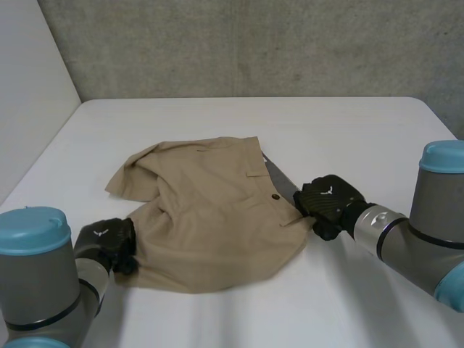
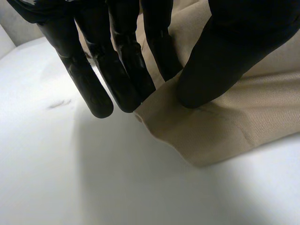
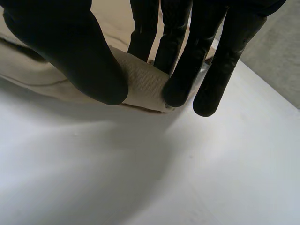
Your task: Fold the shorts.
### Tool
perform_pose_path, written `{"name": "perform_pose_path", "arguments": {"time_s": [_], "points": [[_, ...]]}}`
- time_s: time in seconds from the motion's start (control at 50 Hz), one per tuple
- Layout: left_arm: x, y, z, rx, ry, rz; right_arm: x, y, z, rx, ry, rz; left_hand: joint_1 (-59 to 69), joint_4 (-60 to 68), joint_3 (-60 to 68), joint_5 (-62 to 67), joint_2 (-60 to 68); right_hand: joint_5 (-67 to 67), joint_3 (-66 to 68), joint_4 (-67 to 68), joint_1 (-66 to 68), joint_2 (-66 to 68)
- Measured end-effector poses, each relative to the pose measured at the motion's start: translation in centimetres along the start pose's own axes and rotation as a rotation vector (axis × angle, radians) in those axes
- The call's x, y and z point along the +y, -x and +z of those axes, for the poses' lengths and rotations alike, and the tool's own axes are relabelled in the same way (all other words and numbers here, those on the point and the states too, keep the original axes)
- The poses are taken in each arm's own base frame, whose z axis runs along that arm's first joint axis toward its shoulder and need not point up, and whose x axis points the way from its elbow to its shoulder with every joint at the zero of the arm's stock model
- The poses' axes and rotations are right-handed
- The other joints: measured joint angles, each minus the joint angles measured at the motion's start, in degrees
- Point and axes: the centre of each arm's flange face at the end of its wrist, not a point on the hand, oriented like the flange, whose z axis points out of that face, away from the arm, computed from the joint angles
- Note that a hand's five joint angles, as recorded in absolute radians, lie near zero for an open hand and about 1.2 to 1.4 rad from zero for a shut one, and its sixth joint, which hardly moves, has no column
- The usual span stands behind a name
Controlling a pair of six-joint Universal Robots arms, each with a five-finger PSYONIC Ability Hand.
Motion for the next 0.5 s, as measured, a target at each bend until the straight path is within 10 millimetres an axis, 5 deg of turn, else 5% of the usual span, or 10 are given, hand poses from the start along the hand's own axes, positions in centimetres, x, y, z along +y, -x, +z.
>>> {"name": "perform_pose_path", "arguments": {"time_s": [0.1,0.2,0.36,0.5], "points": [[-0.6,-0.1,-0.4,0.014,-0.021,0.02,-0.6,-0.6,-0.4,0.039,-0.003,0.008,0.0,0.5,0.4,0.0,0.5,0.0,0.0,0.0,0.0,0.0],[-3.6,0.0,-2.1,0.033,-0.116,0.057,-1.8,-1.3,-1.4,0.068,-0.011,0.012,0.0,0.5,0.6,0.0,0.5,0.0,0.0,0.0,0.0,0.0],[-15.1,0.8,-10.2,0.103,-0.528,0.078,-8.8,-3.4,-7.4,0.16,-0.113,-0.034,0.0,0.5,0.7,-0.1,0.6,0.0,0.0,0.0,0.0,0.0],[-20.7,1.5,-16.5,0.154,-0.727,0.073,-13.5,-5.0,-12.7,0.284,-0.241,-0.085,0.0,0.5,0.7,0.0,0.6,0.0,0.0,0.0,0.7,0.0]]}}
